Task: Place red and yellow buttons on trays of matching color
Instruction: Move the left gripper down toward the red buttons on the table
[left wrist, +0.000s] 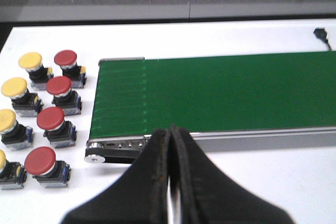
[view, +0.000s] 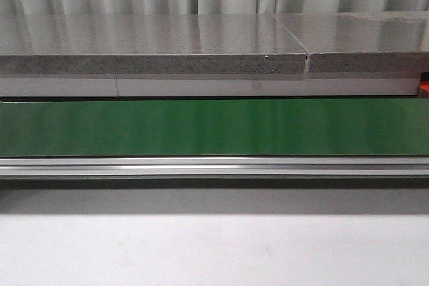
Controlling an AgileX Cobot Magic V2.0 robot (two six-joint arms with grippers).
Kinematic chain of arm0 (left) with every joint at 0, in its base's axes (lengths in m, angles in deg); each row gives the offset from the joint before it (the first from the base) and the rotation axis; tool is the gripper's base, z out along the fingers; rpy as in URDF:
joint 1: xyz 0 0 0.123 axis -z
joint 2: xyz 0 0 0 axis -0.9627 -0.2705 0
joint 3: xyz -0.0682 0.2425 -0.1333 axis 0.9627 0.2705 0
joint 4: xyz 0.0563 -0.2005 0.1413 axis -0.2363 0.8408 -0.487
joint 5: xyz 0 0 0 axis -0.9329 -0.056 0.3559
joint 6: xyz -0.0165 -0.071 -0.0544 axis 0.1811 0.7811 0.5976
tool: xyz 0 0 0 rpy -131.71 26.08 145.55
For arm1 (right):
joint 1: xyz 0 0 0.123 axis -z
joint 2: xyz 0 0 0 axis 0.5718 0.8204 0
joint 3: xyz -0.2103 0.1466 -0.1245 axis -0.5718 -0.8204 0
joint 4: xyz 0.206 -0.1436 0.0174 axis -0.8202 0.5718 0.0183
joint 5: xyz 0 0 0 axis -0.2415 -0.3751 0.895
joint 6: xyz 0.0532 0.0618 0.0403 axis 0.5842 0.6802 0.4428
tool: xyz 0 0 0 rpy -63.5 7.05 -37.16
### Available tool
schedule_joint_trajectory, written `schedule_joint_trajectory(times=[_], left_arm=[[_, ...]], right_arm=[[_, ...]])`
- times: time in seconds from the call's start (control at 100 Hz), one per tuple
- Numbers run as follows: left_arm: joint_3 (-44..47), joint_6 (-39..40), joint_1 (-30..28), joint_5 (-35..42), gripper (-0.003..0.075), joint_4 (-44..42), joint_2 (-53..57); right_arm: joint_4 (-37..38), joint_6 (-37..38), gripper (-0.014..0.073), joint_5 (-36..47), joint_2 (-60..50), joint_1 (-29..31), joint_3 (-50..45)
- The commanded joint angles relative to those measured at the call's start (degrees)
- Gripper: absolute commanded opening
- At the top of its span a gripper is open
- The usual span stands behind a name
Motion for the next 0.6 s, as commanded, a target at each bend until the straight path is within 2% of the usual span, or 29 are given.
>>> schedule_joint_trajectory(times=[0.0,0.48,0.55,0.59], left_arm=[[-3.2,0.22,0.54,1.48,-0.0019,0.51,-4.35],[-3.2,0.22,0.54,0.59,-0.0015,1.05,-16.36],[-3.2,0.22,0.54,-0.25,0.0018,1.05,-17.45],[-3.2,0.22,0.54,-0.52,0.0064,1.05,-18.16]], right_arm=[[0.28,-0.29,-0.0066,4.65,-1.06,0.27,0.82],[0.28,-0.29,-0.0066,4.65,-1.06,0.27,0.82],[0.28,-0.29,-0.0066,4.65,-1.06,0.27,0.82],[0.28,-0.29,-0.0066,4.65,-1.06,0.27,0.82]])
